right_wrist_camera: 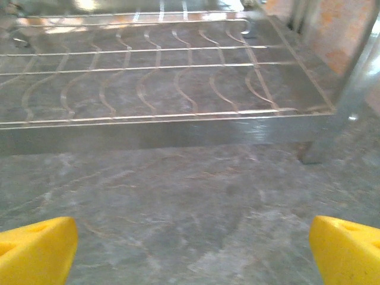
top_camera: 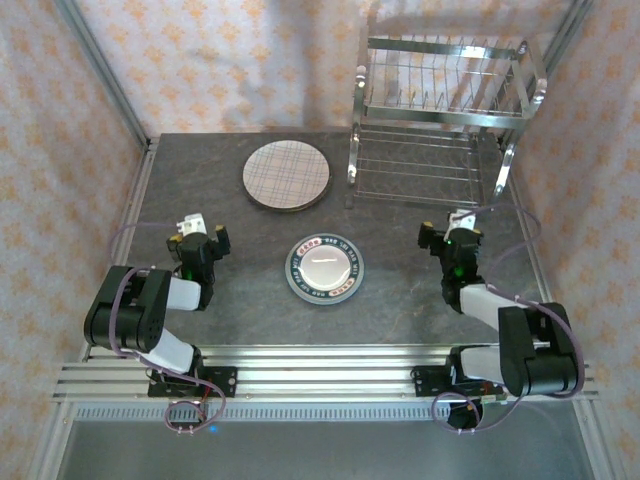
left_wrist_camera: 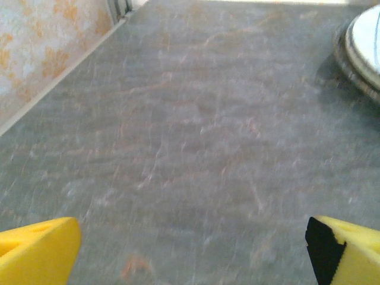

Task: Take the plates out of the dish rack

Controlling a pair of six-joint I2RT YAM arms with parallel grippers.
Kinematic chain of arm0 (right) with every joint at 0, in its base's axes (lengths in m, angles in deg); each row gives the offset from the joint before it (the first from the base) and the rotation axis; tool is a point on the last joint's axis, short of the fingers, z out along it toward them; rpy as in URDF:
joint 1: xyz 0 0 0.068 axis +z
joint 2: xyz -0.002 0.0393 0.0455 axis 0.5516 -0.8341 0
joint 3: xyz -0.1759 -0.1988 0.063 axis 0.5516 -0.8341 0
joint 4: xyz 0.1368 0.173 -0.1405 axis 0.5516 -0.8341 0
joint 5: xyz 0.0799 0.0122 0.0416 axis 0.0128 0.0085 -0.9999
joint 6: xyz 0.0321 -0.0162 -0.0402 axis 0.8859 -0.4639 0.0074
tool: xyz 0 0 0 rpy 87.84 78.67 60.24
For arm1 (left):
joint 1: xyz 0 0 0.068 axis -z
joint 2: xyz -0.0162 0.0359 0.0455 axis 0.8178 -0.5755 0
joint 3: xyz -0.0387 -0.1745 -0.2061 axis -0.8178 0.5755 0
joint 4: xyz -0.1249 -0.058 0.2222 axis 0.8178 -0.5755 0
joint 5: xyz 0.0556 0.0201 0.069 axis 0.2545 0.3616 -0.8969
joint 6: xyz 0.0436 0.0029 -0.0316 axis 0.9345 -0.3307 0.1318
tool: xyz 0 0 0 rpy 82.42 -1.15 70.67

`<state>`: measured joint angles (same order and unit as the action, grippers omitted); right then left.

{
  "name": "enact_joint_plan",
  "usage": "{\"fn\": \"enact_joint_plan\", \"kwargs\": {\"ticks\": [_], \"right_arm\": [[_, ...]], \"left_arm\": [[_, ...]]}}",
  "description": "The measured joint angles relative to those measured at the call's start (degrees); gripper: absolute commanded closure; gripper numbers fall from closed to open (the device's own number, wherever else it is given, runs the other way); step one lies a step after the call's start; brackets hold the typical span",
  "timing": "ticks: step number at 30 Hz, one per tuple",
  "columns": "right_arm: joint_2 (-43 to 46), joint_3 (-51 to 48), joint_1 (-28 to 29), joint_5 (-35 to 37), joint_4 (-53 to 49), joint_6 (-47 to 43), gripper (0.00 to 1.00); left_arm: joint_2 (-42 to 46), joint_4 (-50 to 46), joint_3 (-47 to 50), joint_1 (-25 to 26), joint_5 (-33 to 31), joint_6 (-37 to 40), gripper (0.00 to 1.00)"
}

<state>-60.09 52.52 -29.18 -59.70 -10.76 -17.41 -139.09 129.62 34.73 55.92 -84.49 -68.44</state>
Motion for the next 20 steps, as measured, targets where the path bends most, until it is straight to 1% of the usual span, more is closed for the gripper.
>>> {"fn": "enact_joint_plan", "kwargs": {"ticks": [2,5,6,20], "right_arm": [[-3.85,0.85,-1.16,-1.29,2.34,0.61,0.01],[-11.78,1.79,-2.23,-2.62,7.23,0.83,0.01],[-13.46,1.79,-2.23,-2.97,7.37,0.83,0.01],[-13.92,4.52,-2.27,-2.45,6.73,2.54,0.01]], "left_arm": [[0.00,0.79,-1.77,0.00,0.28,0.02,0.00],[0.02,1.57,-2.05,0.00,0.28,-0.02,0.00],[0.02,1.57,-2.05,0.00,0.28,0.00,0.00],[0.02,1.55,-2.08,0.00,0.59,0.02,0.00]]}}
